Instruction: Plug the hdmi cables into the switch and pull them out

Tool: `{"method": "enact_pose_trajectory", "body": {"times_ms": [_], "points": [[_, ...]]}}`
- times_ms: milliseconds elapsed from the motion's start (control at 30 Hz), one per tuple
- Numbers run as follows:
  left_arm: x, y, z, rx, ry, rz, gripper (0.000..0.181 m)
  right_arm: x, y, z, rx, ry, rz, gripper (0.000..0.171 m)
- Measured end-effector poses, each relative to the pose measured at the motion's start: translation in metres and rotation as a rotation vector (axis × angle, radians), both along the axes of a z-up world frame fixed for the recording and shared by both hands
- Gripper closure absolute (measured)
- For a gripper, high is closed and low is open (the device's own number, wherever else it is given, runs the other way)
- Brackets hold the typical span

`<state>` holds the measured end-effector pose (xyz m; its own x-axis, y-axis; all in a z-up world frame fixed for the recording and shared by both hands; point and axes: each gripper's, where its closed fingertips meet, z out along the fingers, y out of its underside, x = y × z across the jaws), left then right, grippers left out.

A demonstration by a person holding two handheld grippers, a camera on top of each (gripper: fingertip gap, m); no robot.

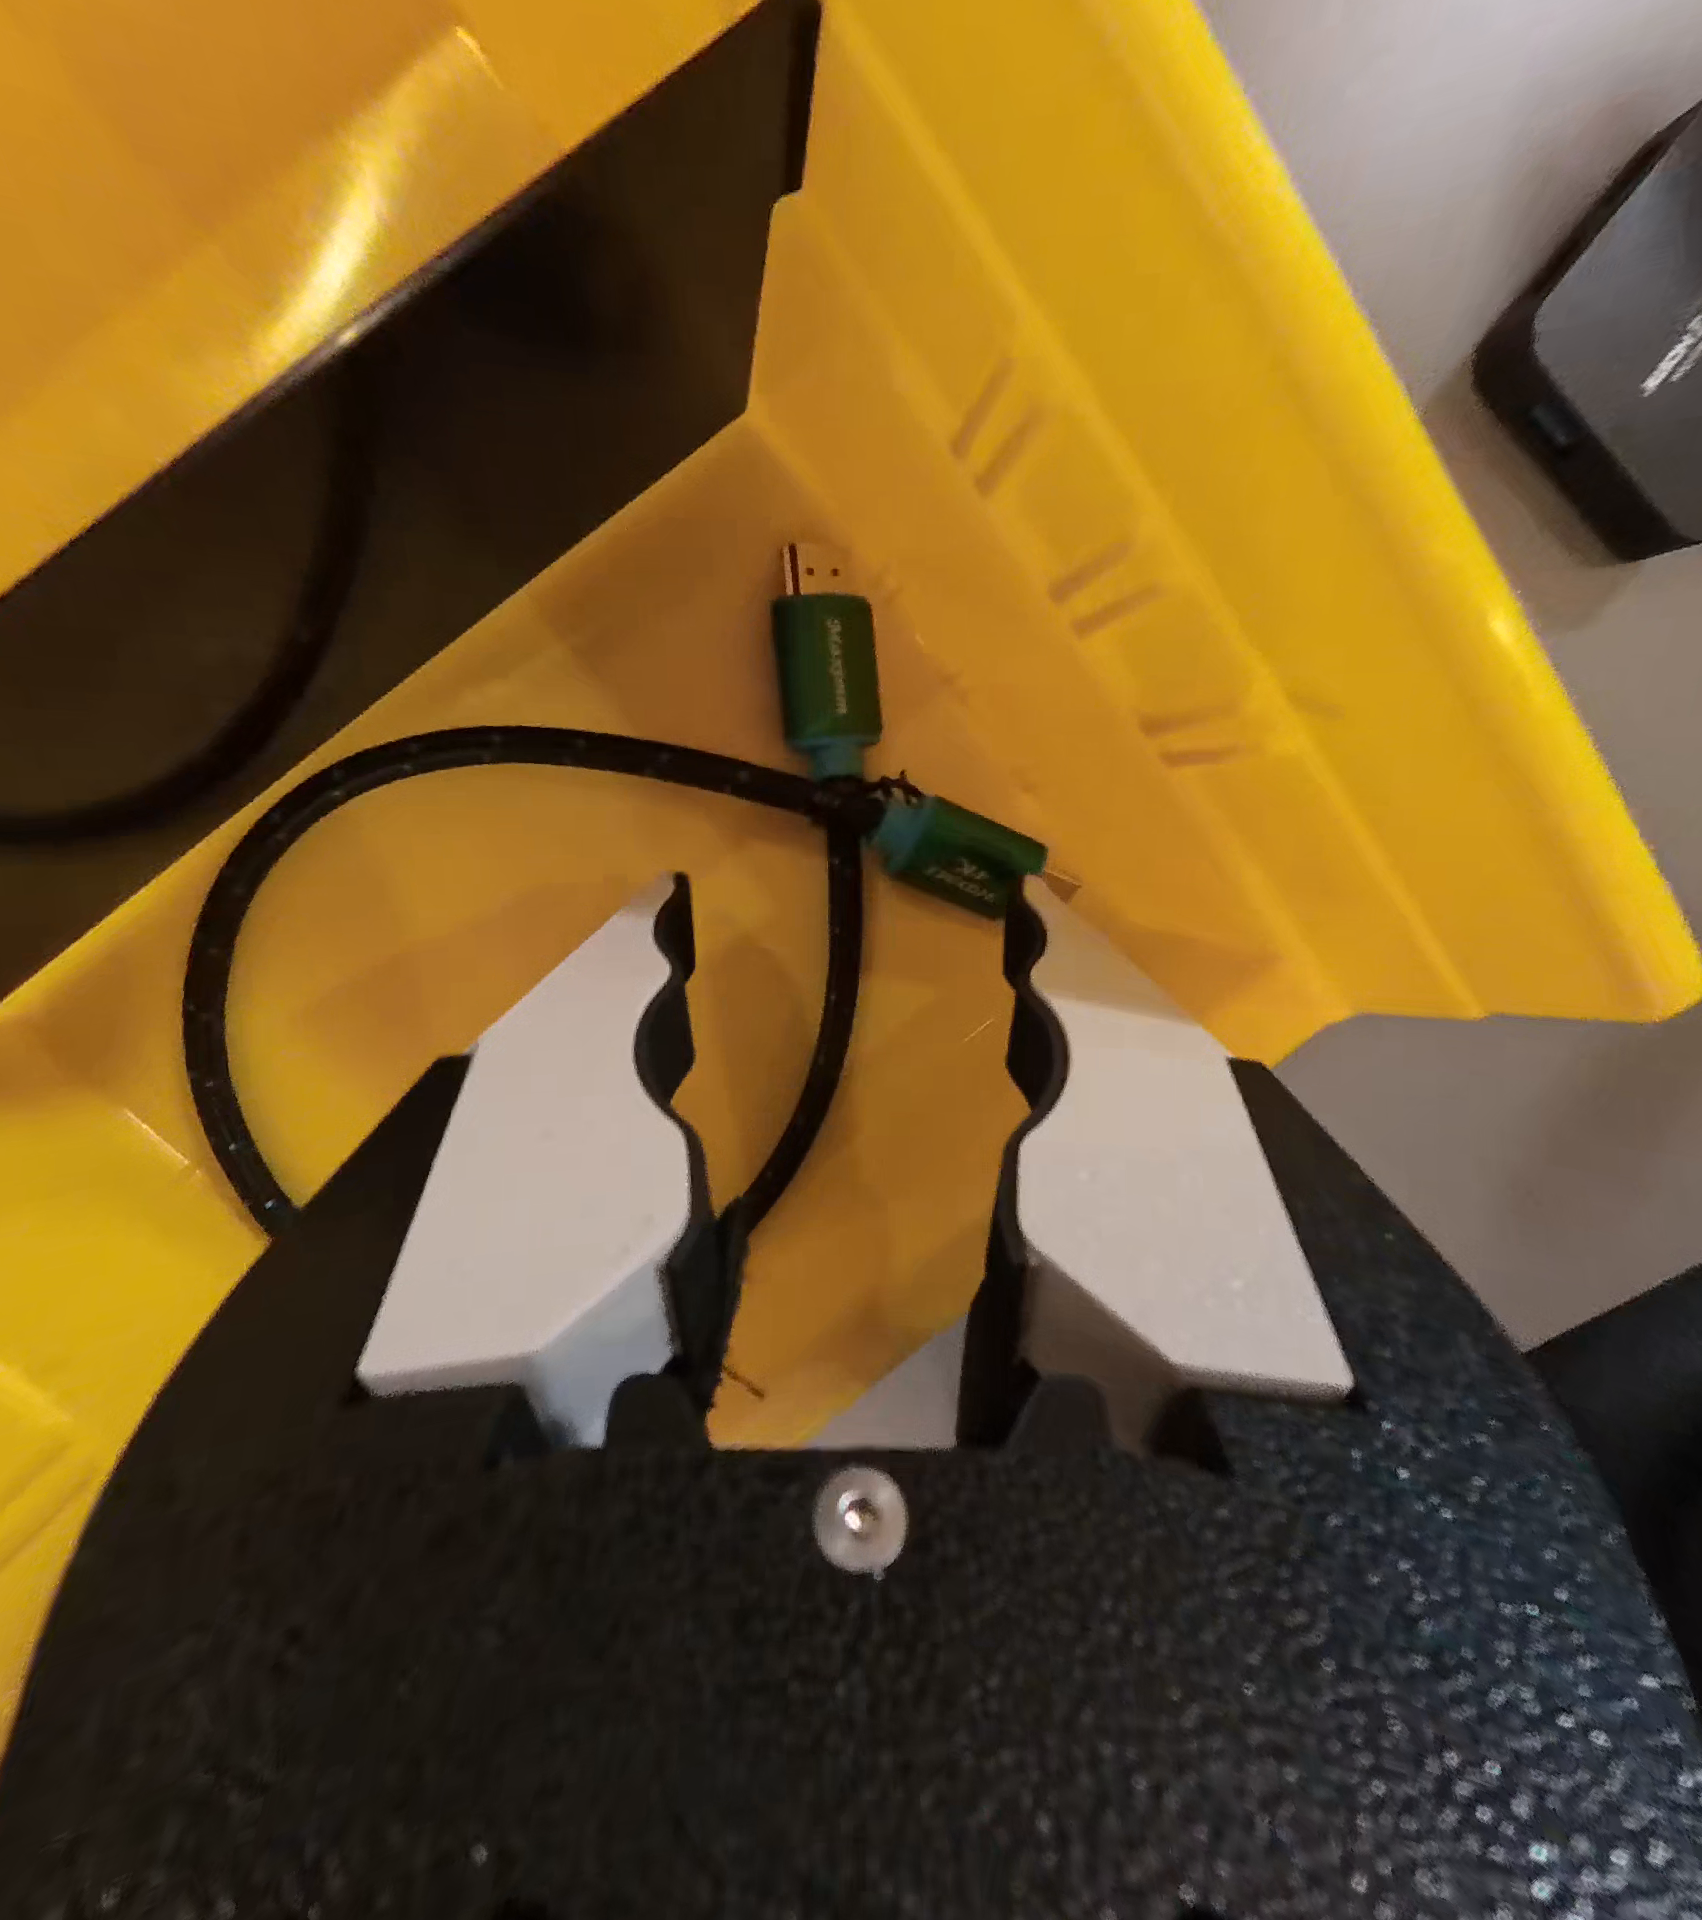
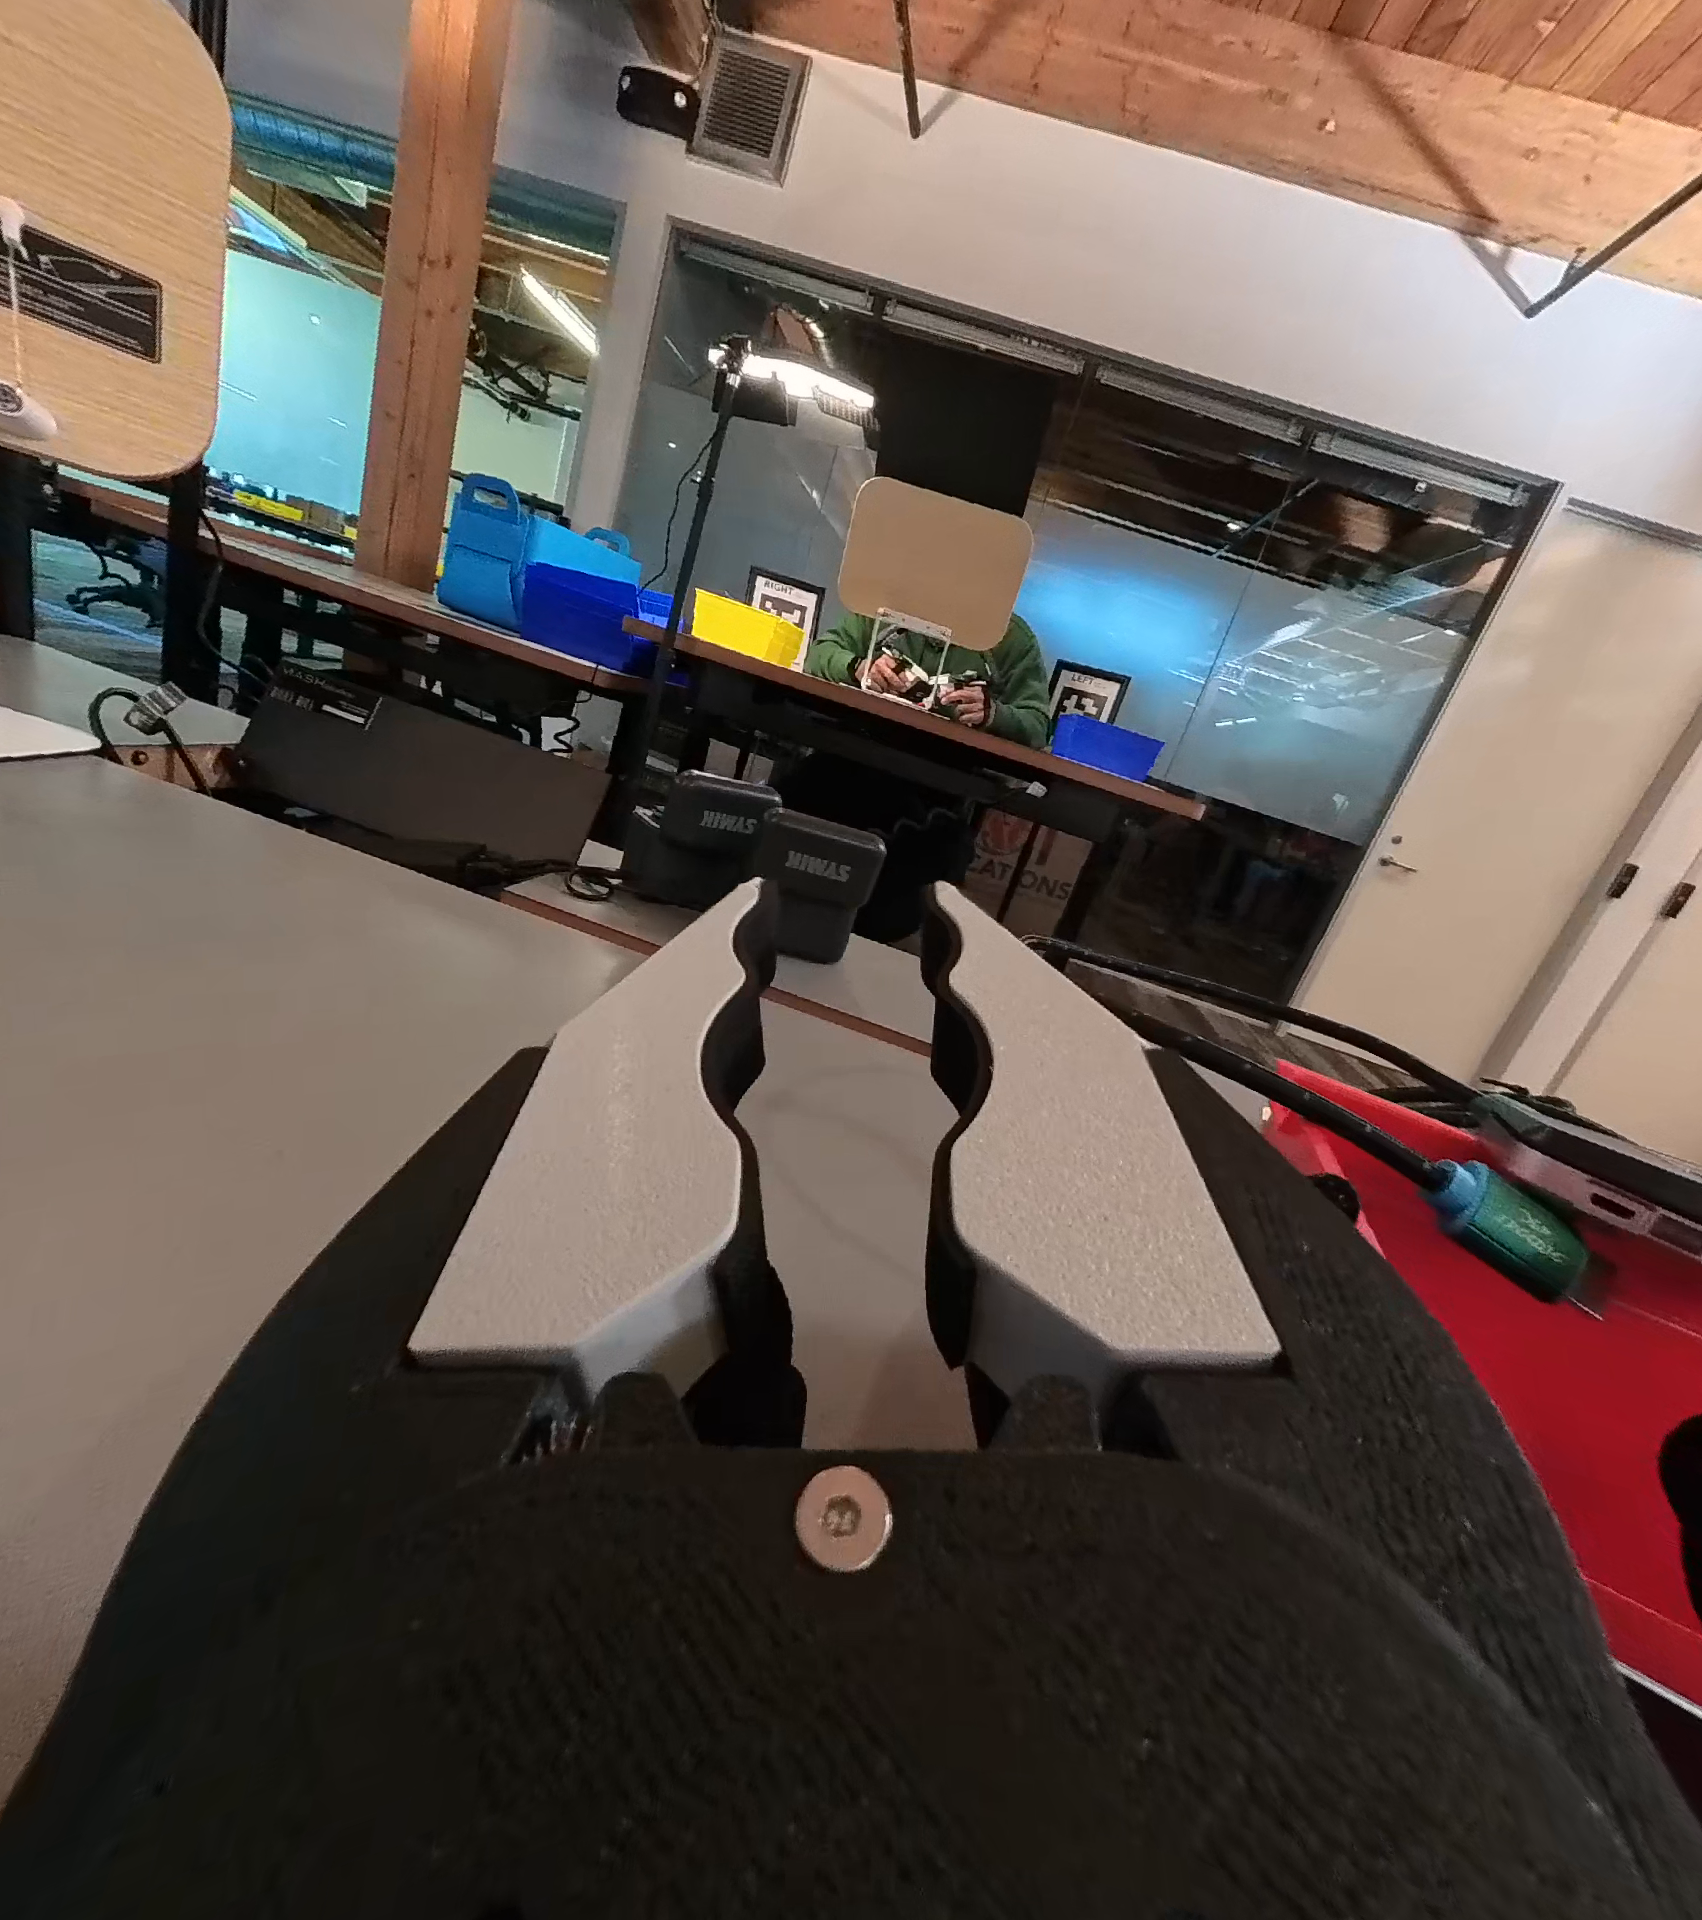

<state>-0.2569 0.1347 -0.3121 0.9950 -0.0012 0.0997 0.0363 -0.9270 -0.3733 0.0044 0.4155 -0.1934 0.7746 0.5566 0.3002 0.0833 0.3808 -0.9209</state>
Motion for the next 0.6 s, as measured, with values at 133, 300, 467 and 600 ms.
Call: {"method": "enact_pose_trajectory", "body": {"times_ms": [133,300,467,600], "points": [[-0.008,-0.004,0.001,-0.034,0.085,-0.007,0.131,-0.001,0.0,0.0,-0.005,0.003,0.008,0.145],[-0.006,-0.006,-0.004,-0.094,0.02,-0.026,0.135,-0.003,-0.001,-0.001,-0.013,0.002,0.018,0.145],[-0.009,-0.011,-0.011,-0.232,0.042,-0.077,0.13,-0.003,0.0,-0.002,-0.022,0.003,0.025,0.146],[-0.018,-0.01,-0.015,-0.306,0.114,-0.077,0.134,-0.003,0.001,-0.003,-0.032,0.009,0.028,0.145]]}}
